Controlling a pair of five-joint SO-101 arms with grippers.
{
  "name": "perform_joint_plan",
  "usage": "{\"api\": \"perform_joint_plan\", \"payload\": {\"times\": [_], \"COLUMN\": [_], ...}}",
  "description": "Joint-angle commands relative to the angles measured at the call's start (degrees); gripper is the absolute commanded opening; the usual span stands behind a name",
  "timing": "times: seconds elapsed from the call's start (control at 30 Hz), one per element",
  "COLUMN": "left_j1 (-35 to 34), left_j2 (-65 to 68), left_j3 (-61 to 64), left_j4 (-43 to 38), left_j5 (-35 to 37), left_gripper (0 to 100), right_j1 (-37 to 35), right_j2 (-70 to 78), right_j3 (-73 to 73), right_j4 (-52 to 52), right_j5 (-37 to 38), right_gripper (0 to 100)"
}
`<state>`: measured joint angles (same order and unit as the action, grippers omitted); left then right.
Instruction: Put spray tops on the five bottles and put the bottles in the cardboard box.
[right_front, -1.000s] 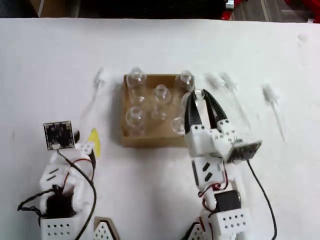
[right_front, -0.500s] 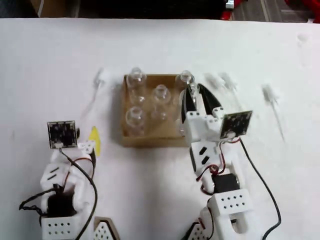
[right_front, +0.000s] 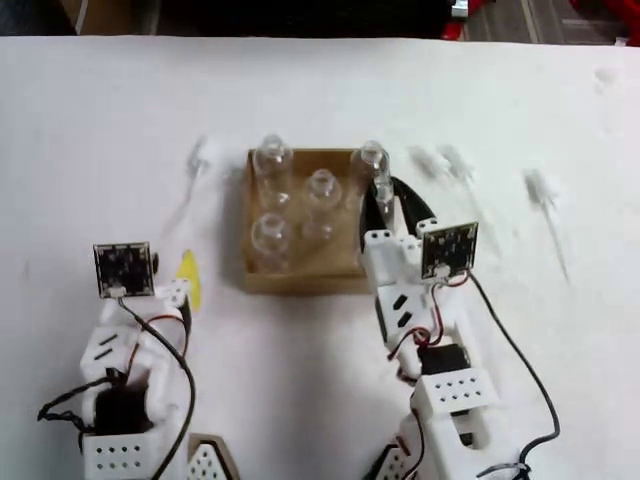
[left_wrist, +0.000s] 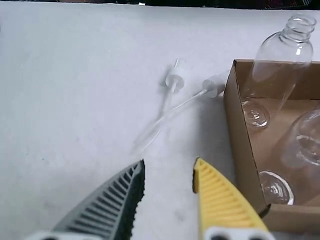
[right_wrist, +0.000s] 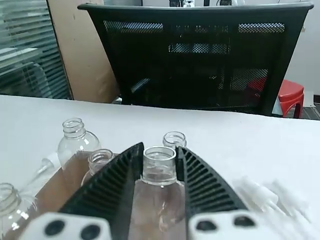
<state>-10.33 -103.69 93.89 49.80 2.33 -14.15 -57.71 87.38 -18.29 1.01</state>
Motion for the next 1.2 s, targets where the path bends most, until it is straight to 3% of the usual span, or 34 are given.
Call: {"api": "perform_joint_plan", "payload": {"times": [0.0,0.63,0.97,1.17], "left_j1": [-0.75,-0.75,-0.75,-0.75], "left_j2": [-0.66,-0.66,-0.66,-0.66], "left_j3": [-0.62,-0.62,-0.62,-0.62], "left_j4": [-1.76,-1.93,-1.93,-1.93], "left_j5": [-0.88,-0.97,-0.88,-0.88], "left_gripper": [16,16,16,16], "right_j1": [-0.4,-0.4,-0.4,-0.84], "right_j2": [-0.22,-1.19,-19.12,-28.79], "right_j3": [0.7,1.05,4.92,5.01], "right_j4": [-0.84,7.25,21.58,34.68], "right_j5": [0.88,0.97,1.41,0.97], "right_gripper": [1.5,1.5,1.8,17.9]}}
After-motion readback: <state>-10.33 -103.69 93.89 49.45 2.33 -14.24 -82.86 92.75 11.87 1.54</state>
